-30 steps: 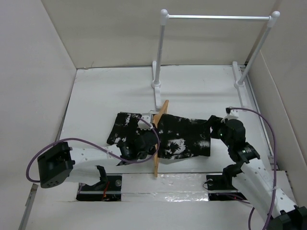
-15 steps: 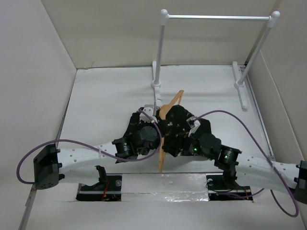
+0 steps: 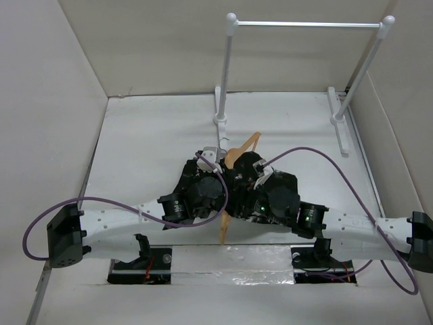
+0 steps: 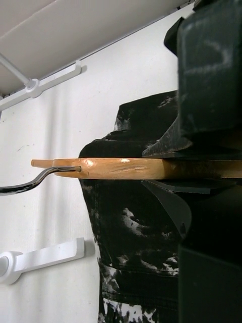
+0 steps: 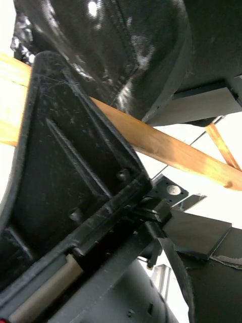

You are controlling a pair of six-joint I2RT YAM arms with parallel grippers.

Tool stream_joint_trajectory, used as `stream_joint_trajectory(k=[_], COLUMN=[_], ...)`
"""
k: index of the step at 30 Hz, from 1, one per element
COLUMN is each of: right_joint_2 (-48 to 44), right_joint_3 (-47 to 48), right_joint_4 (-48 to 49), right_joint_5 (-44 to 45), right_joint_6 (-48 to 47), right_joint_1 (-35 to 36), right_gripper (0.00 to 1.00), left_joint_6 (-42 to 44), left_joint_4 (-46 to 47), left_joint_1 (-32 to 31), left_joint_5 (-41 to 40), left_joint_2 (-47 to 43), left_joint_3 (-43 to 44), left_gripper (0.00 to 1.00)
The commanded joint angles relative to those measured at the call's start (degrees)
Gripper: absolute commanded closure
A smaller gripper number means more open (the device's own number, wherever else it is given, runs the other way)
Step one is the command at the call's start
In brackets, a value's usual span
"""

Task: Place the trousers on the hanger
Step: Place the trousers on the hanger, then place the hanger at the clothesline.

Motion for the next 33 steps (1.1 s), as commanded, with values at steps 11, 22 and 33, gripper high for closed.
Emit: stream_joint_trajectory(k=[11, 22, 33], right_joint_2=[6.1, 1.9, -3.8], right_joint_3=[1.9, -0.3, 0.6], right_joint_4=[6.9, 16.3, 20.5], right_joint_5=[4.8, 7.3, 3.6], right_joint_6=[1.9, 5.3, 5.2], right_joint_1=[1.1, 1.9, -3.5], right_gripper=[0.56, 0.95, 1.0], left_joint_6=[-2.6, 0.9, 13.7], left_joint_4=[8.9, 9.5, 4.2], left_joint_1=[-0.3, -0.3, -0.3], left_joint_5=[3.7, 9.1, 11.4], left_joint_2=[-7.6, -8.6, -18.8], left_joint_3=[3.8, 9.4, 17.4], left_gripper=[1.0, 0.98, 0.14])
